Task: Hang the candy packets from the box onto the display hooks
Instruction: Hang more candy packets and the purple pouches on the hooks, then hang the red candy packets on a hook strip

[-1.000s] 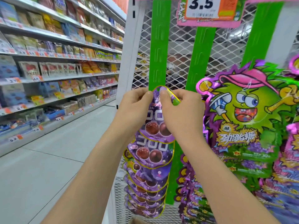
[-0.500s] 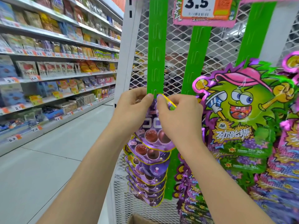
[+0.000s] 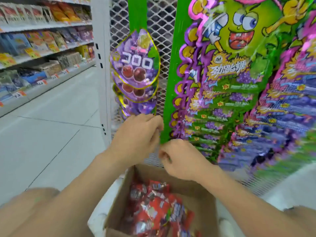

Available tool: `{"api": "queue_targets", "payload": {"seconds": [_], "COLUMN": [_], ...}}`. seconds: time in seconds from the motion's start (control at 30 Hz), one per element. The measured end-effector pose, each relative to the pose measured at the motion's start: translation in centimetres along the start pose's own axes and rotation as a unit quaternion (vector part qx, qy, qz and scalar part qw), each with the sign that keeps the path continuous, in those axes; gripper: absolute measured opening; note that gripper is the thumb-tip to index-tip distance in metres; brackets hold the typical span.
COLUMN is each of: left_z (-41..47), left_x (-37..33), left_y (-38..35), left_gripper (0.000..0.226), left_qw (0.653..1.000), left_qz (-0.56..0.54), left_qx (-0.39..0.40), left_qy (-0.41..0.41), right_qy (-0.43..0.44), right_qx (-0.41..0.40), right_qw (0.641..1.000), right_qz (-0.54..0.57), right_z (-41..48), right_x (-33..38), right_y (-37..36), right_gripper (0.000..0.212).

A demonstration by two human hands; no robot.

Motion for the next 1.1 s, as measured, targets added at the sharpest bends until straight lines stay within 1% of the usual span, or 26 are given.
{"api": "queue_targets", "payload": {"seconds": [0.03,0.1,0.13,0.2,0.23,0.33,0.4,0.43,0.47,0.5,0.53,0.57,0.6,0.63,0.67,0.7,0.73,0.77,0.8,0.83,0.87,0.93,0.97,1.0,1.03,1.1], "left_z": [-1.3,-4.6,-6.2,-9.4,-11.0,-15.7,-19.5,-21.4,-22.9,-23.9,-24.3,-24.8,-25.4,-25.8,-25.8,-26.1,-26.7,-27.2,-27.5,-27.8,-27.7,-27.3,-27.2,-27.0,-26.9,-25.9], "left_x": [-0.8,-2.0,-2.6,-3.1,-3.1,-2.3,-1.7,-1.5,-1.6,-2.0,-2.4,-2.6,-2.7,-2.9,-3.3,-3.6,-3.7,-4.1,-4.5,-4.8,-5.0,-5.1,-5.0,-4.9,-4.6,-4.4], "left_y": [-2.8,-8.9,-11.5,-16.6,-19.0,-25.3,-29.5,-31.8,-33.4,-34.4,-34.8,-35.7,-36.7,-37.6,-38.1,-38.8,-39.5,-39.9,-40.1,-40.4,-40.1,-40.0,-40.1,-39.9,-40.0,-39.5], "left_gripper": [0.011,0.012,0.011,0.010,0.013,0.014,0.007,0.011,0.026,0.040,0.048,0.057,0.067,0.076,0.081,0.083,0.084,0.084,0.083,0.083,0.083,0.079,0.074,0.066,0.058,0.047], "left_qw": [0.995,0.960,0.939,0.904,0.891,0.871,0.849,0.839,0.833,0.828,0.826,0.822,0.817,0.814,0.810,0.806,0.798,0.787,0.774,0.765,0.759,0.754,0.750,0.744,0.740,0.732], "left_qz": [0.004,0.008,-0.001,-0.043,-0.066,-0.087,-0.102,-0.118,-0.130,-0.142,-0.145,-0.136,-0.126,-0.129,-0.138,-0.147,-0.143,-0.137,-0.133,-0.125,-0.116,-0.121,-0.125,-0.128,-0.142,-0.206], "left_qx": [0.096,0.278,0.342,0.425,0.449,0.480,0.510,0.520,0.524,0.527,0.524,0.527,0.532,0.534,0.537,0.543,0.558,0.577,0.595,0.608,0.616,0.618,0.622,0.628,0.621,0.581], "left_qy": [-0.008,-0.022,-0.035,-0.026,-0.008,0.057,0.092,0.111,0.121,0.131,0.147,0.167,0.183,0.190,0.189,0.183,0.176,0.169,0.170,0.173,0.176,0.186,0.186,0.191,0.214,0.290], "right_qy": [-0.045,-0.122,-0.161,-0.243,-0.278,-0.383,-0.419,-0.424,-0.424,-0.440,-0.469,-0.498,-0.528,-0.549,-0.565,-0.578,-0.573,-0.554,-0.528,-0.501,-0.476,-0.431,-0.419,-0.416,-0.422,-0.428], "right_qx": [0.086,0.186,0.216,0.241,0.243,0.216,0.220,0.235,0.255,0.255,0.235,0.208,0.192,0.192,0.207,0.232,0.263,0.295,0.323,0.349,0.367,0.377,0.378,0.369,0.347,0.272], "right_qw": [0.995,0.973,0.961,0.933,0.922,0.884,0.866,0.858,0.851,0.842,0.829,0.815,0.796,0.778,0.760,0.749,0.753,0.764,0.778,0.787,0.796,0.815,0.818,0.815,0.806,0.793], "right_qz": [0.012,0.053,0.068,0.108,0.121,0.157,0.162,0.170,0.174,0.181,0.194,0.209,0.225,0.238,0.245,0.225,0.190,0.151,0.113,0.087,0.072,0.083,0.114,0.162,0.230,0.339], "right_z": [-1.0,-3.4,-4.6,-7.3,-8.7,-12.7,-14.7,-15.4,-15.9,-16.2,-16.4,-16.6,-17.0,-17.4,-17.8,-18.5,-19.1,-19.5,-19.8,-19.8,-19.7,-18.9,-18.5,-18.2,-17.7,-16.4], "right_x": [-1.7,-5.3,-6.8,-9.9,-11.3,-15.2,-16.2,-16.2,-16.1,-16.0,-16.0,-16.0,-16.3,-16.5,-16.2,-16.2,-16.1,-16.1,-16.1,-15.9,-16.0,-16.1,-16.0,-15.9,-15.9,-15.8], "right_y": [-2.7,-7.9,-10.1,-14.4,-16.5,-22.9,-26.9,-28.8,-30.4,-31.6,-32.7,-33.7,-34.9,-36.3,-37.0,-37.8,-38.2,-38.5,-38.6,-38.4,-38.2,-37.6,-37.1,-36.8,-36.4,-34.8], "right_gripper": [0.015,0.019,0.022,0.025,0.027,0.025,0.021,0.023,0.029,0.030,0.025,0.013,0.017,0.041,0.074,0.104,0.122,0.130,0.129,0.122,0.107,0.058,0.037,0.029,0.030,0.031]}}
Point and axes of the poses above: each hand's wrist, its own z-axis towards the middle knuckle, its own y-axis out of the back of the hand, x = y × z, the point moved 5 cm from there along z, towards the middle knuckle, and after that the axes turned 7 degrees about z, right-handed, at the moved point
